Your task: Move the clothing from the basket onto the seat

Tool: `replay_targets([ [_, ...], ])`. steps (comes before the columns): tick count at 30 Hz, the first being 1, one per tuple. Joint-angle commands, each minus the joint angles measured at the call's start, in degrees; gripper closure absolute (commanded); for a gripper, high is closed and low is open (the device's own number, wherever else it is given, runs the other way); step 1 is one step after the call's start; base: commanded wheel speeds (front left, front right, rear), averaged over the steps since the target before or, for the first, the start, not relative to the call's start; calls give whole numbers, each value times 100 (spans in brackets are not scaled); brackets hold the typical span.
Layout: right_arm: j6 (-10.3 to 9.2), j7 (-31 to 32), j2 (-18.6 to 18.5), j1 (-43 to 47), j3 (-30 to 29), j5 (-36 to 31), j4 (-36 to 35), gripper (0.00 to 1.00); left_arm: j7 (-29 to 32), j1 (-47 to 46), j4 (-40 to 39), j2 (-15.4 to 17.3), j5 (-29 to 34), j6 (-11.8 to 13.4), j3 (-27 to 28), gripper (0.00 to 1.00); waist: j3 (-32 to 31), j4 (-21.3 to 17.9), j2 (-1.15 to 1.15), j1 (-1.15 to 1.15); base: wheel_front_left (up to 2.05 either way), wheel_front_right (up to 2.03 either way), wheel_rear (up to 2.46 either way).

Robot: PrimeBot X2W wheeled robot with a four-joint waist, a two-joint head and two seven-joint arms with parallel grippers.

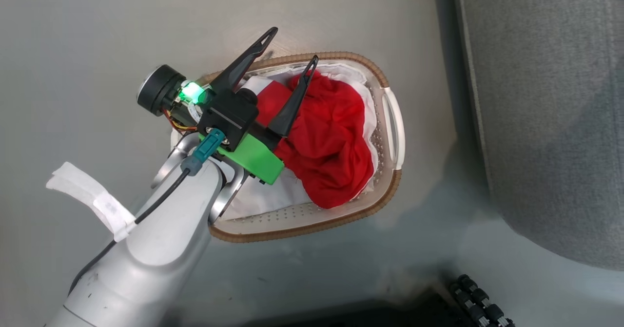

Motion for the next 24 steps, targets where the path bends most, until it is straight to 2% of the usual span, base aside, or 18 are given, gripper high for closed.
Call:
replay_targets([
  [1,-8,-15,5,170,-4,-25,54,100,4,99,19,41,-12,2,3,0,-112,-105,0,-1,0,0,0],
  [2,-8,-20,20,187,5,-14,41,100,4,111,26,39,-20,1,-4,0,-138,-124,0,-1,0,0,0],
  [3,-8,-21,52,214,-1,39,-10,93,3,122,38,41,-33,-2,-6,0,-178,-150,0,-1,0,0,0],
  [4,-8,-24,88,273,-9,103,-79,66,3,128,54,42,-48,-4,-4,0,-215,-172,0,-1,0,0,0],
  [5,-8,-24,121,350,-31,159,-118,54,3,137,69,41,-59,-6,-5,0,-256,-188,0,-1,0,0,0],
  [6,-8,-23,153,465,-33,220,-174,2,3,158,86,40,-71,-9,-12,0,-309,-205,0,-1,0,0,0],
  [15,-8,-20,271,1382,428,648,-414,0,3,462,153,36,-201,-9,108,0,-978,-343,0,-1,0,0,0],
  [24,-8,-21,165,2170,1082,1090,-362,0,3,1052,148,-11,-385,60,474,0,-1848,-409,0,-1,0,0,0],
])
